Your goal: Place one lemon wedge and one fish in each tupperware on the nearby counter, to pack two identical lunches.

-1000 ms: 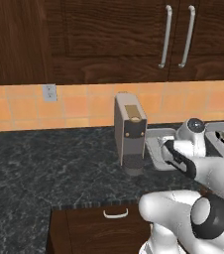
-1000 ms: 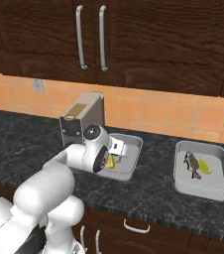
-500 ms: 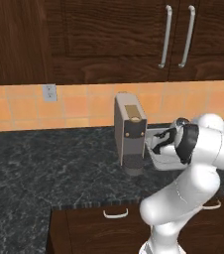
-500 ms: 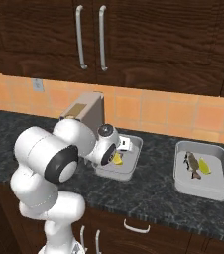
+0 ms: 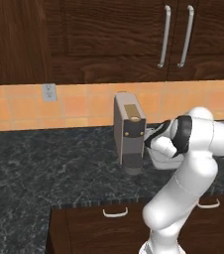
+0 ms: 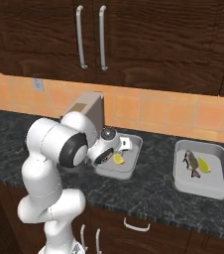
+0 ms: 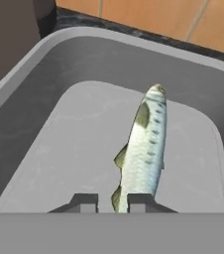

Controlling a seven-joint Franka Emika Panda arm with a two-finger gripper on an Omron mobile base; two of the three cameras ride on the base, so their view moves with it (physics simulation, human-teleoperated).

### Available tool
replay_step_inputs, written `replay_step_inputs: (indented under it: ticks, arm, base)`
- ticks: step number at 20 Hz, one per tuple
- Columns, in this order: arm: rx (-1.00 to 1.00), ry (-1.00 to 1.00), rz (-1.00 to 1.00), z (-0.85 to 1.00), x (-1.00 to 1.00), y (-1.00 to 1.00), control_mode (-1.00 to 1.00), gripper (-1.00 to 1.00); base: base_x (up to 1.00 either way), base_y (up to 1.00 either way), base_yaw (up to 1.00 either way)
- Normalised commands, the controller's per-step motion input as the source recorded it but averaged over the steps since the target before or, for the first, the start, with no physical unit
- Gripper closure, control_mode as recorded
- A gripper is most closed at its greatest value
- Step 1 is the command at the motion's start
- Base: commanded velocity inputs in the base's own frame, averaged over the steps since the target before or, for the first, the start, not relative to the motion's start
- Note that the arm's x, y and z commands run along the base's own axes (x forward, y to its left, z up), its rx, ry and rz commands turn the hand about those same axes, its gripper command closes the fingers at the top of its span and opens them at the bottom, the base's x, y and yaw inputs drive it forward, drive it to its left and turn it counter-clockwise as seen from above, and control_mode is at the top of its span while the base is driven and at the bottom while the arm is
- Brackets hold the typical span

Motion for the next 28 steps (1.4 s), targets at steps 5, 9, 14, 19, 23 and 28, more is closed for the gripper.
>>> replay_step_inputs:
  ticks: [5, 9, 14, 19, 23, 28]
  arm:
    - [0.00, 0.00, 0.12, -0.02, 0.27, -0.03, -1.00, -1.00]
    - [0.00, 0.05, 0.02, 0.55, -0.01, 0.02, -1.00, -1.00]
    - [0.00, 0.10, 0.00, 0.86, -0.28, 0.12, -1.00, -1.00]
    - [0.00, 0.04, 0.00, 1.00, -0.36, 0.28, -1.00, -1.00]
    - [-0.01, 0.00, 0.00, 0.28, -0.71, 0.23, -1.00, -1.00]
    - [-0.01, -0.08, 0.00, 0.12, -0.67, -0.24, -1.00, -1.00]
  base:
    - [0.00, 0.00, 0.00]
    - [0.00, 0.00, 0.00]
    - [0.00, 0.00, 0.00]
    - [0.00, 0.00, 0.00]
    - [0.00, 0.00, 0.00]
    - [0.00, 0.00, 0.00]
